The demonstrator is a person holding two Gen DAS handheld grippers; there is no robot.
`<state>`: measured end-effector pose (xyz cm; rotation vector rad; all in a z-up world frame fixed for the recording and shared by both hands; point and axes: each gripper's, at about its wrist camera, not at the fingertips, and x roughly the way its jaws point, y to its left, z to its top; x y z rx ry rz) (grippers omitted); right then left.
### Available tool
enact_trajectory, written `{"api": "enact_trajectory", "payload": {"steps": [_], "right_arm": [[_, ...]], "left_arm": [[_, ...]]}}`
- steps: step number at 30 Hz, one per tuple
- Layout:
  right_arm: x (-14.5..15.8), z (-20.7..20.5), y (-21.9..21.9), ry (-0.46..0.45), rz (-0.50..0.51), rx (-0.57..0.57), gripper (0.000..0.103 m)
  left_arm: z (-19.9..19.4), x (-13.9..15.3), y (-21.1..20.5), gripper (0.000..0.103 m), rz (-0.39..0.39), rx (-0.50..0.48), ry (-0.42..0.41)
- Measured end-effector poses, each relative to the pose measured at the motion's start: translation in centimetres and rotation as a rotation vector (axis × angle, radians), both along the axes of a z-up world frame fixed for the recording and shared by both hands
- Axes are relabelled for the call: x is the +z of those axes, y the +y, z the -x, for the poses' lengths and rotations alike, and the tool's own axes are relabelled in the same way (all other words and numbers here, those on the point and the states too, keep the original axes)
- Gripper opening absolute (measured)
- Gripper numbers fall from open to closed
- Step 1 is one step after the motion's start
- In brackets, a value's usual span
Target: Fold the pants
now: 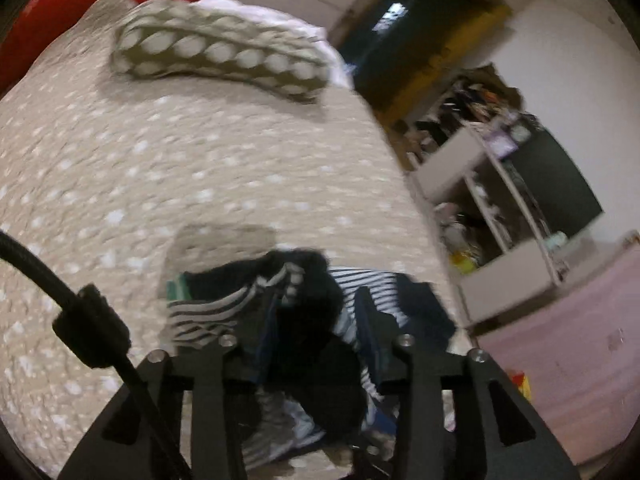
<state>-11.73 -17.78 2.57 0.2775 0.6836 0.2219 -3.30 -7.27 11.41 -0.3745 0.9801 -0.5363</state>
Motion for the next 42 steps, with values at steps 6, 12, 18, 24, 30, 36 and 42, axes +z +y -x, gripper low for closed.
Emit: {"api": "enact_trajectory", "payload": {"steps": [6, 12, 18, 24, 30, 36, 42], "right_arm": [[1.6, 1.8, -4.1, -0.043, -0.078, -0.093, 0.041], [4.4, -0.4, -3.7, -0.074, -0.193, -0.023, 0.041], [2.8, -5.0, -1.7, 0.045, -0.356, 0.108, 0.041], [-1.6, -6.3, -2.7, 0.175, -0.348, 0.005, 0.035], [3.3, -5.8, -2.9, 0.099, -0.209, -0.006, 0.037], [5.5, -10.2, -0.3, 0.185, -0.45, 0.254, 0.053], [-0.1, -16.8, 5.0, 0.45, -0.478, 0.311, 0.055]], "left_arm": [[1.8, 1.0, 2.4, 0.051, -0.04, 0.086, -0.032], [2.9, -3.6, 3.0, 0.051, -0.086, 0.093, 0.066], [3.7, -7.1, 1.8, 0.05, -0.156, 0.075, 0.102], [4.8, -7.1, 0.9, 0.05, -0.196, 0.054, 0.051], [7.2, -7.3, 1.1, 0.051, -0.204, 0.097, 0.035], [7.8, -8.3, 2.7, 0.054, -0.135, 0.134, 0.081], [7.9, -8.8, 2.7, 0.054, -0.124, 0.133, 0.076]]}}
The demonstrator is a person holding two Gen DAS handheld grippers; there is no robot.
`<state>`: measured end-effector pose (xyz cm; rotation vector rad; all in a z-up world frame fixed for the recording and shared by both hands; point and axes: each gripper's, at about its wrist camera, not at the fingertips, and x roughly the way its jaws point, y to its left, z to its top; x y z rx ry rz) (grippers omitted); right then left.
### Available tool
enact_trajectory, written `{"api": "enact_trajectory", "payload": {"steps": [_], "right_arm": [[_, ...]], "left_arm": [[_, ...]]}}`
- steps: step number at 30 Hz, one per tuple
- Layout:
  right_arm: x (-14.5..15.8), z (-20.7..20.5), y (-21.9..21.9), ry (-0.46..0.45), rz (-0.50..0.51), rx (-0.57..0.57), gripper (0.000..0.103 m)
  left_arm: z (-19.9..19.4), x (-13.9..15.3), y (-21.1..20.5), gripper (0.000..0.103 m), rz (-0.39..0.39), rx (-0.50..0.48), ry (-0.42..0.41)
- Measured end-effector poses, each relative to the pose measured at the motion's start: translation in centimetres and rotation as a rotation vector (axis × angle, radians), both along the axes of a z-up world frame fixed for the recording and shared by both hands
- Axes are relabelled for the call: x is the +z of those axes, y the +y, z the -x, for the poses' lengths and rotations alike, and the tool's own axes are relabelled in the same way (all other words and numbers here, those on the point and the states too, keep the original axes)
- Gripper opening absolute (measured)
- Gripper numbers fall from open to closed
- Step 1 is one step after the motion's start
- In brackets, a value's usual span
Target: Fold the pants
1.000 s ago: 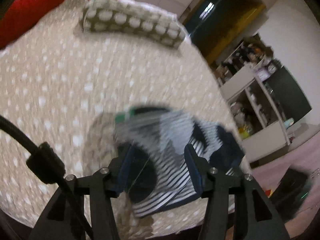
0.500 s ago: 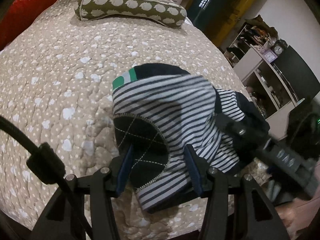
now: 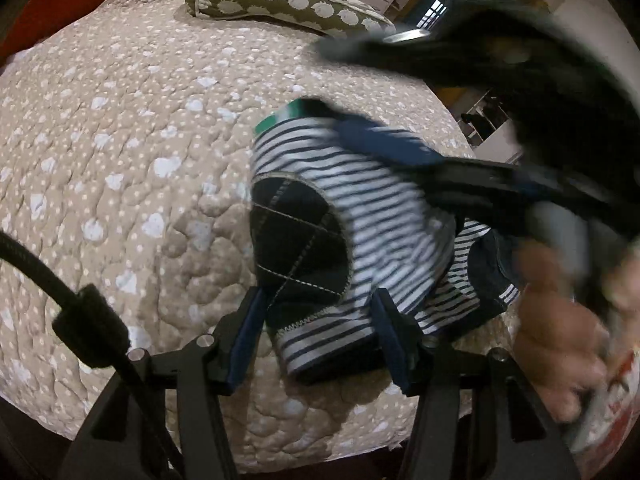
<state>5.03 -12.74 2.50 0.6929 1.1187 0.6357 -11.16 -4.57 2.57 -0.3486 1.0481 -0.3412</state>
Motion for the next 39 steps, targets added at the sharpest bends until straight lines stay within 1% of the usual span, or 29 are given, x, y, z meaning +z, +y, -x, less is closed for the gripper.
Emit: {"api": "enact_trajectory", "payload": {"steps": [1, 2, 4, 5, 7, 11, 13, 15, 17, 19, 20, 21, 23, 24, 25, 27, 29, 30, 31, 33, 34, 36, 38, 39], "right_arm": [[-0.8, -0.5, 0.0, 0.02, 0.013, -0.021, 0.055], [-1.4, -1.1, -0.1, 0.028, 0.022, -0.041, 0.055], [-1.4, -1.4, -0.8, -0.021, 0.025, -0.092, 0.053], [-1.1, -1.4, -1.2, -0.039, 0.027, -0.12, 0.053], [-0.5, -0.9, -2.3, -0.056, -0.004, -0.155, 0.054], [1.9, 2.5, -5.1, -0.153, 0.067, -0.202, 0.056], [2.3, 4.2, -6.6, -0.171, 0.063, -0.224, 0.056], [1.8, 5.9, -7.8, -0.174, 0.073, -0.231, 0.056], [0.9, 7.5, -8.4, -0.171, 0.173, -0.238, 0.055], [-0.1, 9.0, -8.5, -0.181, 0.297, -0.248, 0.048], [-0.3, 10.1, -8.9, -0.188, 0.352, -0.262, 0.048], [-0.3, 11.0, -9.2, -0.212, 0.369, -0.267, 0.048], [0.2, 13.3, -10.4, -0.261, 0.367, -0.303, 0.048], [0.6, 14.5, -11.3, -0.281, 0.366, -0.329, 0.051], [0.8, 15.4, -12.1, -0.296, 0.354, -0.354, 0.057], [1.0, 17.6, -14.6, -0.303, 0.322, -0.424, 0.061], [0.8, 19.0, -17.1, -0.291, 0.272, -0.495, 0.062], [0.5, 19.4, -17.9, -0.281, 0.26, -0.521, 0.068], [0.2, 19.5, -18.7, -0.265, 0.253, -0.55, 0.071], [-0.6, 19.5, -20.2, -0.238, 0.23, -0.6, 0.071], [-1.1, 19.3, -20.7, -0.219, 0.201, -0.616, 0.071], [-1.4, 19.2, -21.6, -0.207, 0.148, -0.619, 0.071], [-1.2, 18.9, -21.7, -0.217, 0.138, -0.611, 0.072], [-1.1, 18.5, -21.6, -0.223, 0.139, -0.6, 0.072]], "left_arm": [[0.1, -0.1, 0.0, 0.05, -0.006, 0.001, -0.001], [0.1, -0.3, 0.0, 0.05, -0.011, 0.005, 0.004], [0.0, -0.5, 0.3, 0.051, 0.026, 0.001, 0.009], [-0.1, -0.5, 0.4, 0.052, 0.034, -0.003, 0.009], [0.3, -0.5, 0.6, 0.052, 0.034, -0.01, 0.008], [0.3, -0.5, 0.5, 0.052, 0.033, -0.007, 0.006], [0.3, -0.5, 0.4, 0.053, 0.024, -0.007, 0.002], [0.3, -0.4, 0.0, 0.054, 0.008, -0.008, -0.002], [0.4, 0.0, -0.4, 0.054, -0.003, -0.012, 0.001], [0.5, 0.6, -0.5, 0.054, -0.007, -0.022, 0.007], [0.6, 0.9, -0.5, 0.054, -0.01, -0.03, 0.008], [0.7, 1.2, -0.5, 0.054, -0.009, -0.042, 0.007], [0.9, 2.0, -0.7, 0.054, -0.006, -0.075, -0.001], [0.9, 2.5, -0.9, 0.054, -0.009, -0.096, -0.01], [0.9, 3.0, -1.3, 0.054, -0.017, -0.112, -0.019], [0.4, 4.4, -2.4, 0.054, -0.014, -0.156, -0.046], [-0.5, 5.6, -3.9, 0.057, -0.006, -0.203, -0.073], [-1.2, 6.3, -5.1, 0.058, -0.008, -0.228, -0.085], [-1.9, 6.8, -6.3, 0.061, -0.013, -0.251, -0.088], [-4.1, 7.6, -9.9, 0.061, -0.019, -0.333, -0.077], [-4.7, 7.6, -11.4, 0.061, -0.024, -0.368, -0.07], [-6.8, 7.7, -15.0, 0.061, -0.055, -0.453, -0.049], [-8.9, 7.3, -18.3, 0.061, -0.087, -0.512, -0.026], [-10.1, 6.7, -20.3, 0.061, -0.096, -0.55, 0.002]]}}
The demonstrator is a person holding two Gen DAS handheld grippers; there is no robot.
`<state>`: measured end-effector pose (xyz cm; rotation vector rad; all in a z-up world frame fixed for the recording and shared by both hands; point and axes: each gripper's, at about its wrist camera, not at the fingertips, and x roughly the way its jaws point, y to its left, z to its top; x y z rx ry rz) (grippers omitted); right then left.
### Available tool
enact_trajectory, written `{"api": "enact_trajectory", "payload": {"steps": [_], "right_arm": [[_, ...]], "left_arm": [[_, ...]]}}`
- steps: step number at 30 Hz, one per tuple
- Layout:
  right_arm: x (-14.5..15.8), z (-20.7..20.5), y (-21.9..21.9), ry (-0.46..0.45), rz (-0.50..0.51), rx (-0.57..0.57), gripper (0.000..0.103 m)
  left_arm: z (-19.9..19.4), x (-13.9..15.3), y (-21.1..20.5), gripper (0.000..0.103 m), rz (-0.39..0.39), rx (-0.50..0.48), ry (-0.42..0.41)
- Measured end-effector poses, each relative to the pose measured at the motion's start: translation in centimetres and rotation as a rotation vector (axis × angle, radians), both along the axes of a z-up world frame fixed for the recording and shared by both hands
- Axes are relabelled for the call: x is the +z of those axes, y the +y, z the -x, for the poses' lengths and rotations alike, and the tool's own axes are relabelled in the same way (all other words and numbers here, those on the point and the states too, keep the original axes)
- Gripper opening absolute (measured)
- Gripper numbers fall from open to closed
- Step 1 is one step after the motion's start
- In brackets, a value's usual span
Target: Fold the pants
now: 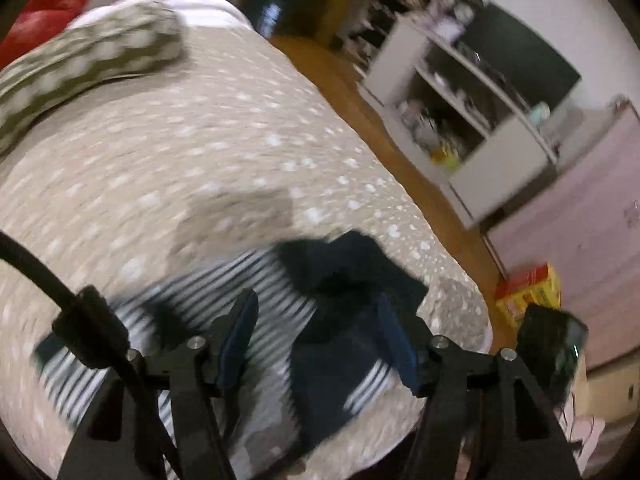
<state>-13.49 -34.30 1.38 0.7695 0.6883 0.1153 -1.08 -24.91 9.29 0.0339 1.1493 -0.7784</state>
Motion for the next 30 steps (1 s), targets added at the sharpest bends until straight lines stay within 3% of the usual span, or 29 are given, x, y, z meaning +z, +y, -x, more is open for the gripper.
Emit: {"api": "enact_trajectory", "payload": {"steps": [4, 8, 9, 10, 11, 13, 18, 23, 27, 30], "right_arm": [[-0.2, -1.8, 1.1, 0.001, 0.039, 0.033, 0.073], [-0.4, -2.6, 2.0, -0.022, 0.093, 0.027, 0.073], [-0.4, -2.8, 2.1, -0.03, 0.099, 0.028, 0.063], [-0.5, -3.1, 2.1, -0.032, 0.093, 0.03, 0.039], [-0.7, -3.4, 1.9, -0.025, 0.071, 0.04, 0.031], [-0.7, -3.9, 1.8, -0.027, 0.017, 0.044, 0.02], [2.2, -3.8, 4.1, -0.099, 0.062, 0.084, 0.015], [5.3, -4.6, 9.8, -0.153, 0.148, 0.224, 0.013], [5.7, -5.2, 15.4, -0.168, 0.21, 0.353, 0.013], [4.3, -5.9, 20.2, -0.141, 0.293, 0.461, 0.018]], "left_arm": [[-2.4, -2.2, -4.8, 0.061, -0.018, -0.074, 0.092], [-2.9, -4.1, -8.1, 0.064, -0.12, -0.122, 0.089], [-2.7, -4.3, -8.4, 0.064, -0.141, -0.132, 0.085], [-2.5, -4.3, -8.5, 0.057, -0.147, -0.136, 0.081], [-2.4, -4.2, -8.3, 0.039, -0.148, -0.136, 0.073], [-2.3, -3.9, -7.3, 0.028, -0.137, -0.126, 0.071], [-2.5, -1.4, -1.6, 0.025, 0.019, -0.045, 0.075], [-1.3, 1.1, 5.8, 0.025, 0.152, 0.066, 0.042], [0.4, 1.9, 13.3, 0.028, 0.191, 0.215, -0.019], [1.4, 0.6, 18.7, 0.032, 0.231, 0.346, -0.001]]}}
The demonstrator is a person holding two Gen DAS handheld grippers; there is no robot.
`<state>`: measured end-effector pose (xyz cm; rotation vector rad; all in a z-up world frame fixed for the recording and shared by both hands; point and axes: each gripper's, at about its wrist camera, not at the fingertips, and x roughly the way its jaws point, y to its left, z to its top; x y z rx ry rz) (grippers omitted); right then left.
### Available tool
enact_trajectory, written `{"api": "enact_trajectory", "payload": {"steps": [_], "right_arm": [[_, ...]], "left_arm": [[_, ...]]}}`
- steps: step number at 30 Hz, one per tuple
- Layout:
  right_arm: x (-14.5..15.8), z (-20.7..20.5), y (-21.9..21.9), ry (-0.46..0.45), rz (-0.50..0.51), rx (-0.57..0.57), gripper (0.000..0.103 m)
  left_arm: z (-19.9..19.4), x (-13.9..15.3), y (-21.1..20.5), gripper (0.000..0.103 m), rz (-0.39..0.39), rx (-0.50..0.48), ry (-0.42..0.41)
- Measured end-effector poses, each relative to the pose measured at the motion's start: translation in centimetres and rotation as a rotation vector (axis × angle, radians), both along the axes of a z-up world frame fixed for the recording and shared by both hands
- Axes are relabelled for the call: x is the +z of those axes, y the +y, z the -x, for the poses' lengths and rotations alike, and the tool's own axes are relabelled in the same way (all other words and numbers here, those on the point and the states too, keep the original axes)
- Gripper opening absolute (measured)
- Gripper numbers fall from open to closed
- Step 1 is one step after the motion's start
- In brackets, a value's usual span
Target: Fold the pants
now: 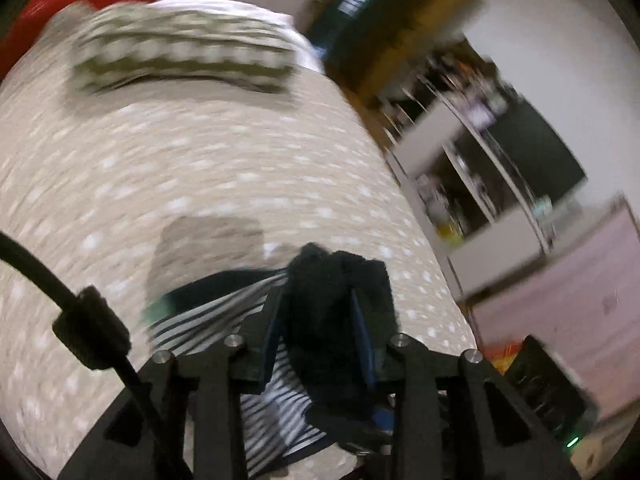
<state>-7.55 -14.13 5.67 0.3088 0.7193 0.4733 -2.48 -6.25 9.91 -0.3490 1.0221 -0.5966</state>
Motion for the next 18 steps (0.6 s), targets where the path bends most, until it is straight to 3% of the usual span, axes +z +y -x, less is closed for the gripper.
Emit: {"api": "enact_trajectory", "payload": {"steps": [4, 6, 10, 14, 18], "right_arm": [[-1.5, 0.2, 3.9, 0.049, 0.079, 0.089, 0.047], [-1.1, 1.4, 4.6, 0.034, 0.099, 0.14, 0.05], [0.1, 3.2, 3.4, 0.035, 0.085, 0.197, 0.05], [2.0, 2.5, 0.3, 0.021, 0.056, 0.071, 0.05], [2.9, -1.3, -1.3, 0.053, 0.065, -0.061, 0.024]], "left_arm": [[0.9, -1.9, 5.1, 0.039, 0.033, 0.113, 0.047], [1.3, -2.9, 7.3, 0.039, 0.062, 0.157, 0.073], [2.1, -4.4, 10.4, 0.042, 0.124, 0.22, 0.104], [3.4, -5.3, 11.9, 0.045, 0.153, 0.274, 0.113], [4.9, -5.3, 12.1, 0.045, 0.107, 0.307, 0.093]]}}
